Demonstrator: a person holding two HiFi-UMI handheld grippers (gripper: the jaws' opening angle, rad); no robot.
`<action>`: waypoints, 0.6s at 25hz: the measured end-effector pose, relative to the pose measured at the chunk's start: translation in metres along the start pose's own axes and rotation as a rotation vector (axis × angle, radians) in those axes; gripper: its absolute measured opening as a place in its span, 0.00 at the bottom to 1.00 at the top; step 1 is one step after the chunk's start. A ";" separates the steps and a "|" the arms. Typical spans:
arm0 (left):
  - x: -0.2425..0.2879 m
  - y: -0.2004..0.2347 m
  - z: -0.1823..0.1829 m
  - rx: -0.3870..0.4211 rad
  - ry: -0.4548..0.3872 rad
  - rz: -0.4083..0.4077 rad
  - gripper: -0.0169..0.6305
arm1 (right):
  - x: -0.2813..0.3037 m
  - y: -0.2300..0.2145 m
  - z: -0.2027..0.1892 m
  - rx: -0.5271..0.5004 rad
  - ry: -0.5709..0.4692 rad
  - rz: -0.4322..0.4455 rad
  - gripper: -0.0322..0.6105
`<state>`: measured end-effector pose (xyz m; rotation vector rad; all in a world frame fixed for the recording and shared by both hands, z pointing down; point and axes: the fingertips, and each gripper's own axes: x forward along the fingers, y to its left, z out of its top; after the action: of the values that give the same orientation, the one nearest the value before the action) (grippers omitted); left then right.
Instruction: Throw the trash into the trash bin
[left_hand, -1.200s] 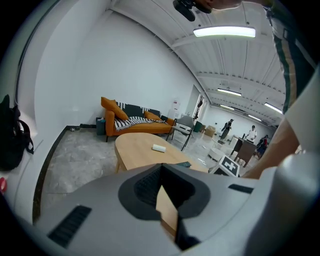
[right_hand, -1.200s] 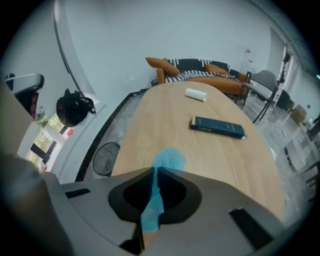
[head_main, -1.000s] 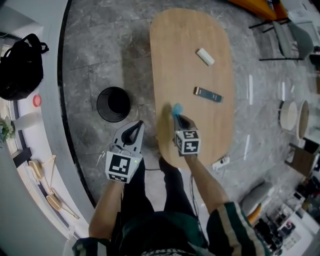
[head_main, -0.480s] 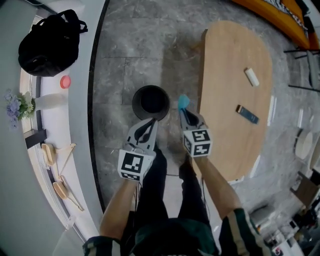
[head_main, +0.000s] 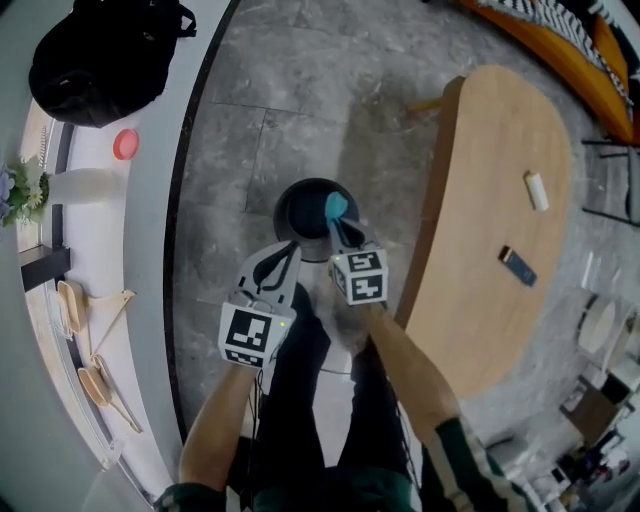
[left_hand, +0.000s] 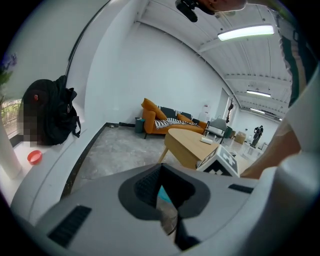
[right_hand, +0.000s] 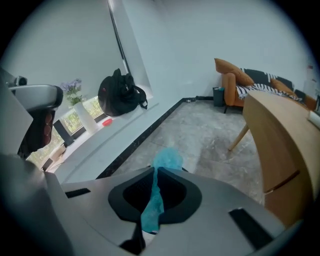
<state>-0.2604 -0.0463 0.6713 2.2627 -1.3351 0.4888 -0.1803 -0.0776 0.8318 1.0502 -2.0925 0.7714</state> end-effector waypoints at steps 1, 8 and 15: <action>0.000 0.004 -0.005 -0.009 -0.002 0.005 0.03 | 0.009 0.000 -0.005 0.012 0.014 0.004 0.06; -0.003 0.027 -0.038 -0.018 0.028 0.002 0.03 | 0.043 0.016 -0.034 -0.049 0.163 0.006 0.24; -0.010 0.030 -0.029 -0.023 0.036 -0.010 0.03 | 0.032 0.023 -0.034 -0.031 0.179 0.013 0.29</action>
<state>-0.2933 -0.0360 0.6965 2.2304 -1.3040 0.5057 -0.2042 -0.0555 0.8727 0.9171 -1.9552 0.8064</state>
